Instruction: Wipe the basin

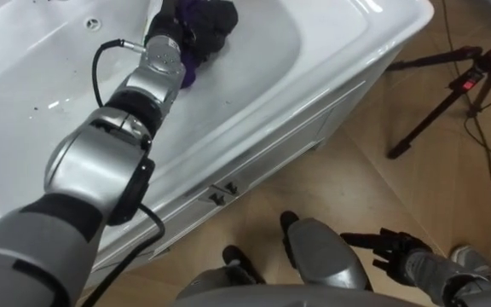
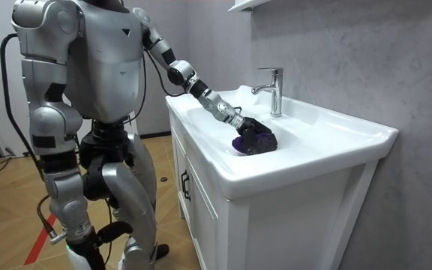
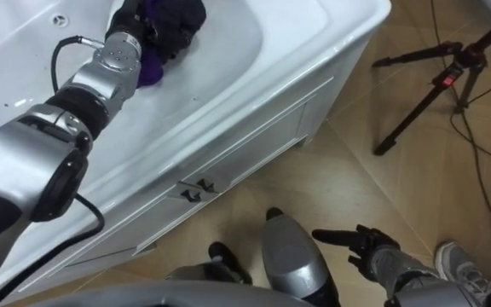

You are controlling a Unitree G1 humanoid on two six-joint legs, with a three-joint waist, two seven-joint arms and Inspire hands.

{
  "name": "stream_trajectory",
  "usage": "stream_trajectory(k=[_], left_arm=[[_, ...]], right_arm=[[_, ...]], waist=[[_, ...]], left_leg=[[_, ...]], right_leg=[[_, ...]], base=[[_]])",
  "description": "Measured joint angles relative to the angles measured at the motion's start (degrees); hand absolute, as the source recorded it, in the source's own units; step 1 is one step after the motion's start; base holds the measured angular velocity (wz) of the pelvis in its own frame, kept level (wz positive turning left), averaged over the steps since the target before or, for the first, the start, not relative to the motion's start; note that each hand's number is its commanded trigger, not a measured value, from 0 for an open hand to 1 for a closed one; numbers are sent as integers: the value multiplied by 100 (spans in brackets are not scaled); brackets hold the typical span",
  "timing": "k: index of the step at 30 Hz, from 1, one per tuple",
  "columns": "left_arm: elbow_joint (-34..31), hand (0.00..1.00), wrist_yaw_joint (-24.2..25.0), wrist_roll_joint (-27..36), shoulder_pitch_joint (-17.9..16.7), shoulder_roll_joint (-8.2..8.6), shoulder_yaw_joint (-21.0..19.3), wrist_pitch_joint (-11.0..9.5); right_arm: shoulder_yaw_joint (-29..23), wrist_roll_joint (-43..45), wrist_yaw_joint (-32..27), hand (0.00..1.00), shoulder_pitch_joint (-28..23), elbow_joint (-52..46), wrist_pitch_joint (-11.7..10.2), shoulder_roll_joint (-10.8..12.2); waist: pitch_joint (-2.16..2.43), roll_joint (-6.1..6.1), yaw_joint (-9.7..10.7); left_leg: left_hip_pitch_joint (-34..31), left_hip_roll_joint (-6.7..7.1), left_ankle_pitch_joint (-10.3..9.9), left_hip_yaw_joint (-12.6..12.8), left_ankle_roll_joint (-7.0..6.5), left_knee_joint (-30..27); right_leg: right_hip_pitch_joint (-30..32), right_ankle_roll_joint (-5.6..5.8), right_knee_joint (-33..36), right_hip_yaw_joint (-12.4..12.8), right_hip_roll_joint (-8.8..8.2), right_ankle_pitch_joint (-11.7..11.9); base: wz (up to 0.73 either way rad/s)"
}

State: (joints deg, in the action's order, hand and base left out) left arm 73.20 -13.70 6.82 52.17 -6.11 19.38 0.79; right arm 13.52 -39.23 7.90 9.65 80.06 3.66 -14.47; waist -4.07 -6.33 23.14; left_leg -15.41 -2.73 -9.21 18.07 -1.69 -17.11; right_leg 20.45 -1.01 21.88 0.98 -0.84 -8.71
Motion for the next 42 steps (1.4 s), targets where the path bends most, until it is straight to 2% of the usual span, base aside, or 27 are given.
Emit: stream_trajectory(k=[2,5,6,8,11,15,17,18,20,21,22,24,26,27,28,31,32,35,37,42], left_arm=[[20,100,91,-2,-31,-32,-9,-5],[44,100,219,-8,-100,-95,-60,-122],[49,100,291,-18,-171,-124,-91,-174],[38,100,376,-13,-356,-160,-184,-309],[88,100,526,-17,-675,-331,-254,-527],[79,100,537,-34,-1230,-524,-341,-659],[92,100,537,-179,-1420,-565,-550,-740],[99,100,536,-341,-1568,-594,-632,-772],[111,100,535,-559,-1719,-645,-687,-791],[120,100,535,-693,-1864,-716,-682,-780],[116,100,536,-816,-2005,-801,-690,-781],[105,100,535,-1174,-2200,-877,-819,-781],[95,100,534,-1481,-2372,-895,-914,-783],[23,100,532,-1642,-2504,-919,-946,-785],[-82,100,532,-1794,-2624,-945,-1002,-798],[-240,100,515,-2321,-2763,-937,-1066,-932],[-265,100,506,-2415,-2793,-937,-1099,-969],[-311,100,478,-2753,-2984,-939,-1315,-1101],[-537,100,450,-2784,-3204,-939,-1390,-1191],[-946,100,431,-3129,-3582,-936,-1462,-1237]], right_arm=[[-6,2,-8,0,-3,0,5,0],[-5,-98,-98,0,28,-37,12,12],[-10,-101,-121,0,11,-33,17,28],[-8,-64,-170,0,-32,-40,17,39],[-15,28,-261,0,-90,-149,18,29],[-103,81,-359,0,-157,-160,15,44],[-225,141,-353,0,-200,-133,13,63],[-303,156,-346,0,-255,-118,13,71],[-372,149,-337,0,-367,-114,10,69],[-400,146,-317,0,-446,-123,11,67],[-472,159,-295,0,-522,-160,10,48],[-611,203,-302,0,-700,-192,10,7],[-742,204,-312,0,-908,-191,11,-28],[-855,184,-324,0,-985,-184,12,-25],[-944,165,-322,0,-992,-174,12,-10],[-1047,187,-298,0,-964,-247,5,-16],[-1071,210,-292,0,-951,-268,-2,-21],[-1365,413,-269,0,-929,-269,-58,-39],[-1567,583,-287,0,-927,-269,-75,-83],[-1789,667,-351,0,-917,-270,-104,-102]], waist=[[-24,39,-13],[-40,75,-48],[-46,120,-103],[-37,173,-165],[-28,251,-270],[49,354,-413],[116,410,-556],[178,425,-604],[230,452,-632],[296,459,-665],[336,469,-750],[380,410,-865],[388,348,-955],[418,300,-974],[414,284,-1028],[415,287,-1275],[418,284,-1294],[433,267,-1328],[471,229,-1396],[506,165,-1552]], left_leg=[[109,18,0,46,-1,33],[152,49,-2,75,-4,39],[181,43,-2,107,-4,40],[206,25,-2,149,-1,35],[267,6,1,189,3,39],[395,0,1,190,4,48],[500,-3,0,189,5,55],[537,-19,-1,182,6,56],[642,-42,-6,163,15,81],[694,-47,-19,147,35,95],[745,-57,-37,121,60,121],[821,-57,-45,32,76,177],[909,-48,-45,-74,82,235],[957,-44,-38,-120,93,259],[1016,-38,-37,-149,96,288],[1086,-31,0,-180,142,357],[1102,-37,5,-190,149,360],[1225,-70,33,-267,196,407],[1292,-72,58,-317,233,450],[1386,-84,68,-586,257,385]], right_leg=[[-56,16,25,48,-1,-37],[-40,24,109,55,-31,-93],[-48,8,122,45,-35,-104],[-62,-12,122,33,-33,-116],[-123,-26,110,24,-25,-125],[-297,-20,65,-13,-24,-139],[-405,-20,31,-9,-16,-140],[-484,-18,-37,-30,-6,-126],[-655,-17,-141,-120,-4,-110],[-708,-23,-146,-124,8,-119],[-768,-8,-185,-130,28,-127],[-894,-10,-276,-196,36,-103],[-1077,-37,-362,-303,21,-86],[-1176,-21,-423,-385,10,-97],[-1231,-12,-415,-425,0,-123],[-1266,-20,-410,-434,16,-138],[-1286,-28,-424,-447,21,-136],[-1475,-91,-563,-545,25,-120],[-1546,-127,-626,-591,41,-136],[-1811,-250,-788,-683,94,-133]], base=[[-11],[-7],[-13],[-6],[0],[7],[0],[6],[12],[7],[0],[10],[29],[28],[22],[1],[7],[11],[10],[7]])
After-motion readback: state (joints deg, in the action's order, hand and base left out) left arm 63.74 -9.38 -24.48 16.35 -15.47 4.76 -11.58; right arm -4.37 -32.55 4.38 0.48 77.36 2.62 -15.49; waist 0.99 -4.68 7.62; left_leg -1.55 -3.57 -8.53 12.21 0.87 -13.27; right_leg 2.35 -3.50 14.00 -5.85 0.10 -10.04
